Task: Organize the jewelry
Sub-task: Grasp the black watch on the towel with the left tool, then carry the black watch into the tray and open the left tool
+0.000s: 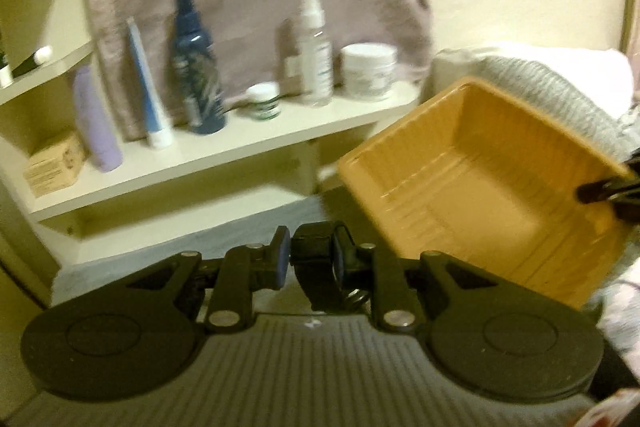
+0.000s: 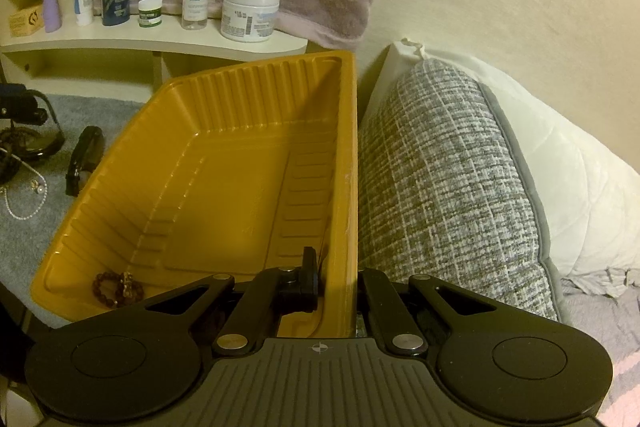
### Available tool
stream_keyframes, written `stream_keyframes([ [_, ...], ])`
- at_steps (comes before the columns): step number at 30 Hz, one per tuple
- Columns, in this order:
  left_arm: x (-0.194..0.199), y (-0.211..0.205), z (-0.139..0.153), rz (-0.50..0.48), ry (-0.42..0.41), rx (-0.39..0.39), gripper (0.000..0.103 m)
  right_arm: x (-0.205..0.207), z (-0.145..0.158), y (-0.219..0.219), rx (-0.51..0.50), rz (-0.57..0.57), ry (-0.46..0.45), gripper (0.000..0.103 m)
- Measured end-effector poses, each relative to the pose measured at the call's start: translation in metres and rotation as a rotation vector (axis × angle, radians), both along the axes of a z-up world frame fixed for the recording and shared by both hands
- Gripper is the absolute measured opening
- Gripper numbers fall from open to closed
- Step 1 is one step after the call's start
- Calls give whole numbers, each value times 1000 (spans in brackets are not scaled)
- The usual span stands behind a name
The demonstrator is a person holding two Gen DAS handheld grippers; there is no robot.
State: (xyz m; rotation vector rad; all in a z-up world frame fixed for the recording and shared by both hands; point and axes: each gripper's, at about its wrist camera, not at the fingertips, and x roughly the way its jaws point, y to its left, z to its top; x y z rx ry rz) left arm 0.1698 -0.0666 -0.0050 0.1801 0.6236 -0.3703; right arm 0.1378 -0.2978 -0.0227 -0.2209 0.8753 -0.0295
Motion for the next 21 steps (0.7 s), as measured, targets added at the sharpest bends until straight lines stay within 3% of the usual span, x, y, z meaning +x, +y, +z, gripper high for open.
stream_keyframes([
  [7,-14,-32,8,-100,9,-63,20,0,0,-1,6,-2,-2,3],
  [15,-24,-61,-12,-177,53,-69,20,-1,-2,-1,9,-8,0,3],
  [21,-24,-69,-25,-181,69,-57,20,-1,-2,-2,14,-7,-2,3],
])
